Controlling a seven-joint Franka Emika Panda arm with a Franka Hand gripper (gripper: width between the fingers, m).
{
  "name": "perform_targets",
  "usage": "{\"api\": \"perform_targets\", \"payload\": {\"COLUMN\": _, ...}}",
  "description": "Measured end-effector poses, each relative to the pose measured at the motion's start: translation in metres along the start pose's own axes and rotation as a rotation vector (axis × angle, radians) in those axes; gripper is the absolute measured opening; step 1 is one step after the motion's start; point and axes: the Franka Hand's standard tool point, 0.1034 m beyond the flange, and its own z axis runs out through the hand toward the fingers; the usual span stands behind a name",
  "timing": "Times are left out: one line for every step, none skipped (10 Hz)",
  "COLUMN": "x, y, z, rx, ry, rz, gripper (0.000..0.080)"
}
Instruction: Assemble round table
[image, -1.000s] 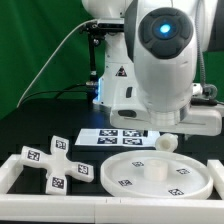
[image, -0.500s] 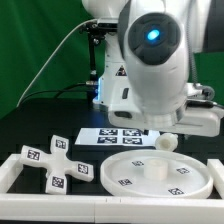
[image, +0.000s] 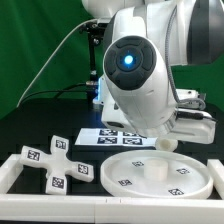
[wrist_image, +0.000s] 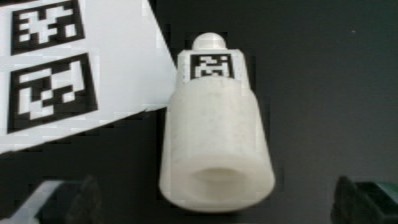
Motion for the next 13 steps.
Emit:
{"api": "perform_targets", "payload": {"x": -0.002, "y": 0.002, "z": 0.011, "rx": -0.007, "ry": -0.021, "rz": 0.004, "gripper": 0.0649}}
{"api": "perform_targets", "payload": {"x": -0.002, "y": 0.004, "z": 0.021, "rx": -0.013, "ry": -0.036, "rz": 0.009, "gripper": 0.0649}}
{"api": "perform_targets", "payload": {"x": -0.001, "y": 0.006, "z": 0.027, "rx": -0.016, "ry": -0.036, "rz": 0.013, "gripper": 0.0649}}
{"api": "perform_targets", "payload": {"x": 0.001, "y": 0.006, "z": 0.035, "rx": -0.022, "ry": -0.023, "rz": 0.013, "gripper": 0.0649}}
{"api": "perform_targets", "payload": {"x": 0.001, "y": 0.005, "z": 0.038, "rx": -0.027, "ry": -0.025, "rz": 0.016, "gripper": 0.0649}}
{"api": "perform_targets", "payload": {"x": 0.001, "y": 0.005, "z": 0.038, "rx": -0.026, "ry": -0.025, "rz": 0.016, "gripper": 0.0649}}
{"api": "perform_targets", "payload": {"x": 0.001, "y": 0.005, "z": 0.038, "rx": -0.025, "ry": -0.025, "rz": 0.017, "gripper": 0.0533}}
{"api": "perform_targets", "payload": {"x": 0.001, "y": 0.005, "z": 0.038, "rx": -0.025, "ry": -0.025, "rz": 0.017, "gripper": 0.0402}}
{"api": "perform_targets", "payload": {"x": 0.001, "y": 0.005, "z": 0.038, "rx": -0.025, "ry": -0.025, "rz": 0.017, "gripper": 0.0402}}
{"api": "perform_targets", "payload": {"x": 0.001, "y": 0.005, "z": 0.038, "rx": -0.025, "ry": -0.025, "rz": 0.017, "gripper": 0.0404}}
{"api": "perform_targets", "payload": {"x": 0.000, "y": 0.005, "z": 0.037, "rx": -0.025, "ry": -0.026, "rz": 0.016, "gripper": 0.0404}}
{"api": "perform_targets", "payload": {"x": -0.008, "y": 0.006, "z": 0.028, "rx": -0.023, "ry": -0.036, "rz": 0.007, "gripper": 0.0404}}
{"api": "perform_targets", "payload": {"x": -0.019, "y": 0.008, "z": 0.008, "rx": -0.015, "ry": -0.045, "rz": -0.012, "gripper": 0.0404}}
